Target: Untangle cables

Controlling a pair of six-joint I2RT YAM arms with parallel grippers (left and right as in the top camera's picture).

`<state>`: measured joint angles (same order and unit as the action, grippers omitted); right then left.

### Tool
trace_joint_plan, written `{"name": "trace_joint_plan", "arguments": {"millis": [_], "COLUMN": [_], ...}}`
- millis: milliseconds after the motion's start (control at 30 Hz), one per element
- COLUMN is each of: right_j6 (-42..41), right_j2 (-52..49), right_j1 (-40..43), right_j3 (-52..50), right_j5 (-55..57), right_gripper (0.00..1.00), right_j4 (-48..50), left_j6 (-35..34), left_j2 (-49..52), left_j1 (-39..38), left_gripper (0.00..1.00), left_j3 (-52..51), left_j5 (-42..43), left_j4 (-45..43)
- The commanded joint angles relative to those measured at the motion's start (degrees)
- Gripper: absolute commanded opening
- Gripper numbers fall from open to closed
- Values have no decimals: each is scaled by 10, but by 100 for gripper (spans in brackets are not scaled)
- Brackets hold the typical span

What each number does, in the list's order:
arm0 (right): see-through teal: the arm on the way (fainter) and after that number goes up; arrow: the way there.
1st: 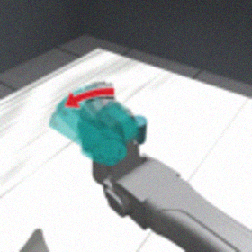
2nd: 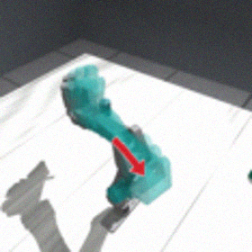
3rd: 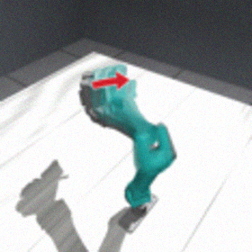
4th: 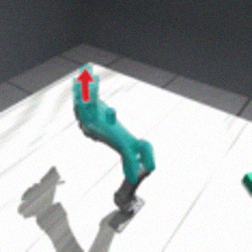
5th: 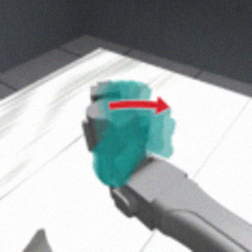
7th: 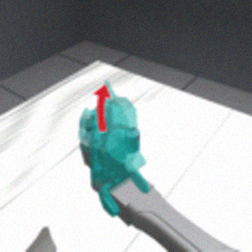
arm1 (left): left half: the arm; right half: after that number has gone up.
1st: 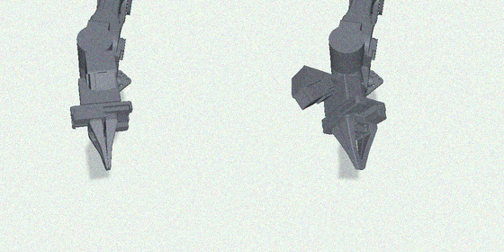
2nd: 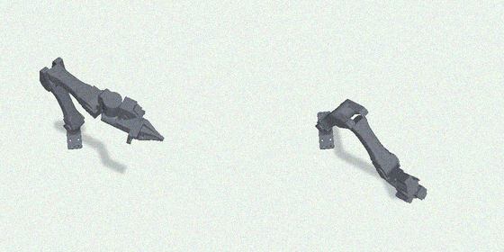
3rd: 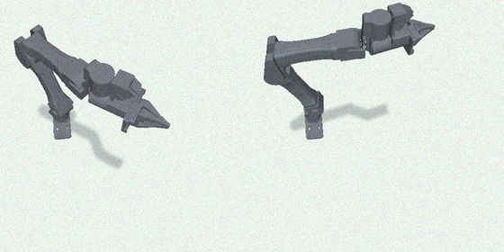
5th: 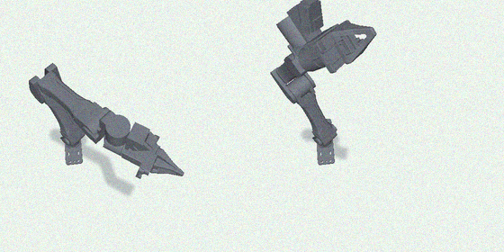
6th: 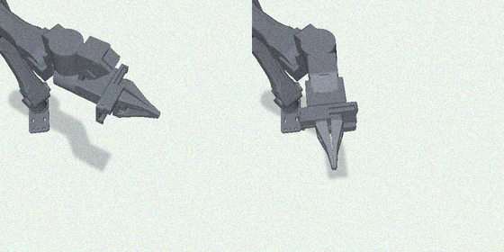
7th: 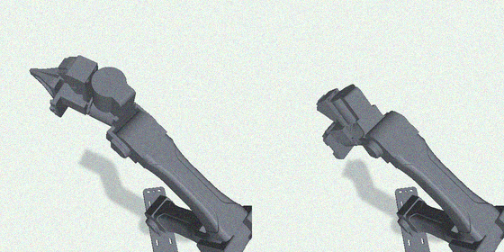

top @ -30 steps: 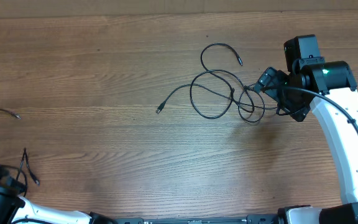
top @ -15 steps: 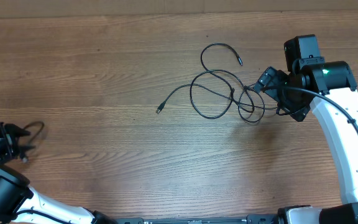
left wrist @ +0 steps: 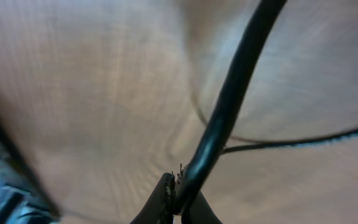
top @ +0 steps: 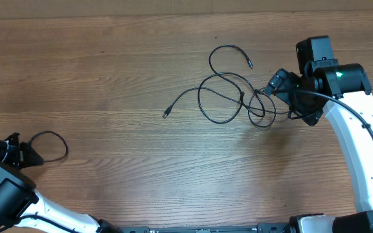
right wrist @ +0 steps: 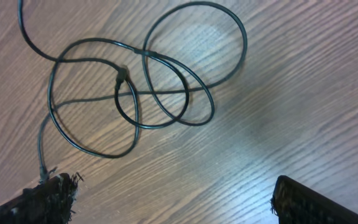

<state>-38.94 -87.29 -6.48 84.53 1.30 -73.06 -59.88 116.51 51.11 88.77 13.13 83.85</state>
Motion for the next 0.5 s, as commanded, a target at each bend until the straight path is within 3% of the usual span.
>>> {"name": "trace_joint_plan", "arguments": {"millis": [0, 200, 467], "right_j6": [-2, -2, 0], "right_j2": [1, 1, 0], "right_j1": [-3, -3, -3], "right_j3": [10, 10, 10], "right_j5": [-1, -1, 3], "right_gripper": [100, 100, 100], "right_j4": [8, 10, 10], "left_j6": [-19, -35, -122], "left_j2": [-26, -101, -179], "left_j1": [-34, -135, -356], "left_gripper": [5, 5, 5], "left_j3": [0, 0, 0], "left_j5": [-82, -106, -111], "left_j4": [11, 17, 18]}}
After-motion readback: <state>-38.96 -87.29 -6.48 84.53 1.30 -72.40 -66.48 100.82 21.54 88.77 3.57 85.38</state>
